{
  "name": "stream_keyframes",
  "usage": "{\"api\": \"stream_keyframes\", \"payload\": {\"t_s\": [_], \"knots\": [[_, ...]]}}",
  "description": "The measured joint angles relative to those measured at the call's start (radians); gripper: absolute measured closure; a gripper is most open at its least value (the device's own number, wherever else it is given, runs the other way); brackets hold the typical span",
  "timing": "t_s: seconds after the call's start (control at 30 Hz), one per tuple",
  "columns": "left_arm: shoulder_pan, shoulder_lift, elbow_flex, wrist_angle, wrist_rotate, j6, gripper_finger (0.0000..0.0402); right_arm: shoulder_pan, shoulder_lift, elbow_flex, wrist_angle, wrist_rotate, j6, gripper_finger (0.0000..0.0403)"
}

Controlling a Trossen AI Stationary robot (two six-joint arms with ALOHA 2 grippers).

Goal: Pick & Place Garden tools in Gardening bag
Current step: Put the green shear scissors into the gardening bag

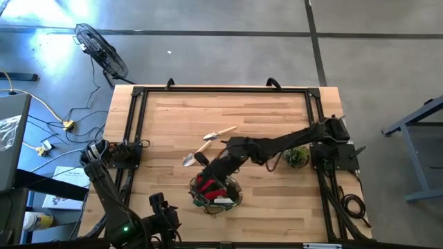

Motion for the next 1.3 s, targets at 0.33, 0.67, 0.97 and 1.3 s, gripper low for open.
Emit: {"api": "stream_keyframes", "payload": {"t_s": [0.33,0.67,0.97,1.3], "knots": [[-0.006,0.0,0.0,0.008,0.001,-0.002,0.0151,-0.015,0.029,-0.001,-0.141,-0.016,0.037,0.037],[-0.048,0.029,0.001,0.037,-0.002,-0.006,0.0151,0.004,0.029,-0.001,-0.322,0.043,0.015,0.037],[-0.059,0.067,0.0,0.033,0.011,-0.004,0.0151,-0.005,-0.052,-0.001,-0.266,0.052,-0.026,0.037],[-0.059,0.071,0.0,0.024,0.009,-0.001,0.0151,-0.039,-0.095,-0.001,-0.24,0.107,-0.044,0.037]]}}
